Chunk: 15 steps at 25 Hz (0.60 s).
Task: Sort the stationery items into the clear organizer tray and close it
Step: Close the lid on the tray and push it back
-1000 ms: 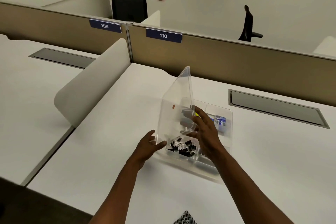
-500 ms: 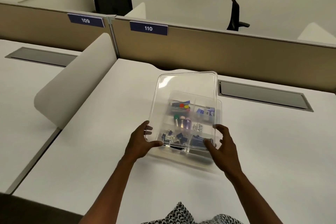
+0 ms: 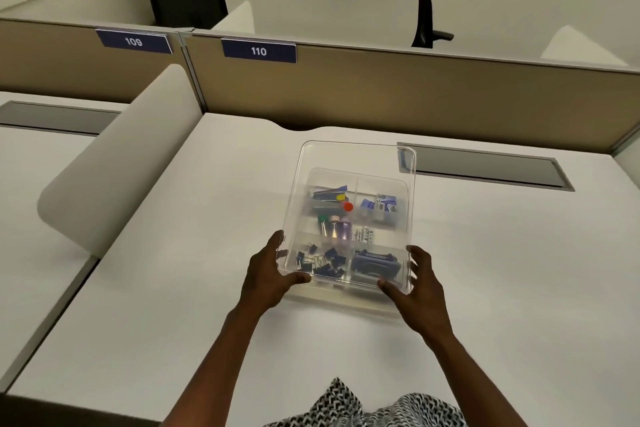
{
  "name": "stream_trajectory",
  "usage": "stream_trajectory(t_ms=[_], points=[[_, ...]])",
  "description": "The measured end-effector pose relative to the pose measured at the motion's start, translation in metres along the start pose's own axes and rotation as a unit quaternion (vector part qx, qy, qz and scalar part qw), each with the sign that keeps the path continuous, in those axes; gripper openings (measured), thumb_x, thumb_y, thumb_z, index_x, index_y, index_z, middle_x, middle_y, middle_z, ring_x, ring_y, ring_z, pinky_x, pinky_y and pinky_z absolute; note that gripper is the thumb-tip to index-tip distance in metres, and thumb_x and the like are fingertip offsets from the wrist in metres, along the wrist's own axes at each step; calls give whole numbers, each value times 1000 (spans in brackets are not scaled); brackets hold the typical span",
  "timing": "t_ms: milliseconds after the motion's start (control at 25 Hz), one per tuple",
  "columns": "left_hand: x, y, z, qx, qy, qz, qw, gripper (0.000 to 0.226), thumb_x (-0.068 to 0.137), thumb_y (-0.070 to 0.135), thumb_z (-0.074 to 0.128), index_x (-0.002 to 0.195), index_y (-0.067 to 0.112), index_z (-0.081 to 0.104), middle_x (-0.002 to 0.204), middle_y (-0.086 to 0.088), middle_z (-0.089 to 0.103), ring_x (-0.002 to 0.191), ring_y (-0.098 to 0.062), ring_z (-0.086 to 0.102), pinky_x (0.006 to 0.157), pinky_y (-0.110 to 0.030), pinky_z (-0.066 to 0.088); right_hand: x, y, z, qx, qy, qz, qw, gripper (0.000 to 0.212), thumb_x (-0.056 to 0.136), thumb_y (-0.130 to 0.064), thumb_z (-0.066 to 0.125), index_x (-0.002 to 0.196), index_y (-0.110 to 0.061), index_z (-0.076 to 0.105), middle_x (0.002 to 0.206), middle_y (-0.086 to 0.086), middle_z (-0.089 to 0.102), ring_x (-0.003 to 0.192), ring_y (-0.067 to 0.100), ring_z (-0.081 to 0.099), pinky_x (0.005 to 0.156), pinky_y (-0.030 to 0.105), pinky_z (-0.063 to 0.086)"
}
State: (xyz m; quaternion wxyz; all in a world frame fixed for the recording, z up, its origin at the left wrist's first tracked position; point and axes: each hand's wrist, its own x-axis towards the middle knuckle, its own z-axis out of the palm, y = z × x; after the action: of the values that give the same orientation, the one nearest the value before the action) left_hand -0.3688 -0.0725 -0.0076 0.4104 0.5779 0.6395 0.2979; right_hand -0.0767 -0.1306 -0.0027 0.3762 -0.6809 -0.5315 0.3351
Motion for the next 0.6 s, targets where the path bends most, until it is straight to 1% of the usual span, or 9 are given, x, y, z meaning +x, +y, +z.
stream_trajectory(t_ms=[80,160,280,400,520,600], points=[[-2,0,4,18,8,-5,1000,114,57,38,92,151,19,30,147,-5,49,129,-23,54,99,-37,50,-1,3,-1,4,1,-4,1000,88,74,-39,85,143,-33,31,145,2,51,128,25,54,103,45,50],[-5,0,8,24,15,-2,1000,113,57,38,92,150,20,30,146,-5,50,127,-25,55,96,-34,50,-2,5,-1,7,6,-12,1000,87,75,-36,85,144,-31,31,145,-1,51,125,23,56,100,39,52],[-4,-1,11,34,18,5,999,113,57,40,92,150,20,31,145,-6,52,126,-26,56,97,-37,51,-1,8,-2,9,4,-12,1000,88,76,-32,85,146,-26,31,147,1,49,124,23,58,94,30,52],[-5,1,12,41,24,14,999,111,56,43,91,148,20,33,143,-5,54,125,-26,57,98,-39,52,3,8,-4,9,4,-19,1000,89,76,-32,84,146,-25,30,144,3,53,120,21,60,92,28,53],[-5,-1,15,42,27,17,999,112,56,45,91,148,20,33,143,-5,54,125,-26,56,100,-41,52,4,10,-7,0,-1,-14,1000,89,76,-33,84,146,-26,30,141,2,56,112,15,60,88,25,53],[-6,-2,14,45,26,21,998,113,54,46,92,147,20,35,143,-4,54,123,-25,57,99,-42,53,3,12,-7,-5,3,-15,1000,89,75,-34,85,146,-26,31,140,2,56,109,14,60,86,24,53]])
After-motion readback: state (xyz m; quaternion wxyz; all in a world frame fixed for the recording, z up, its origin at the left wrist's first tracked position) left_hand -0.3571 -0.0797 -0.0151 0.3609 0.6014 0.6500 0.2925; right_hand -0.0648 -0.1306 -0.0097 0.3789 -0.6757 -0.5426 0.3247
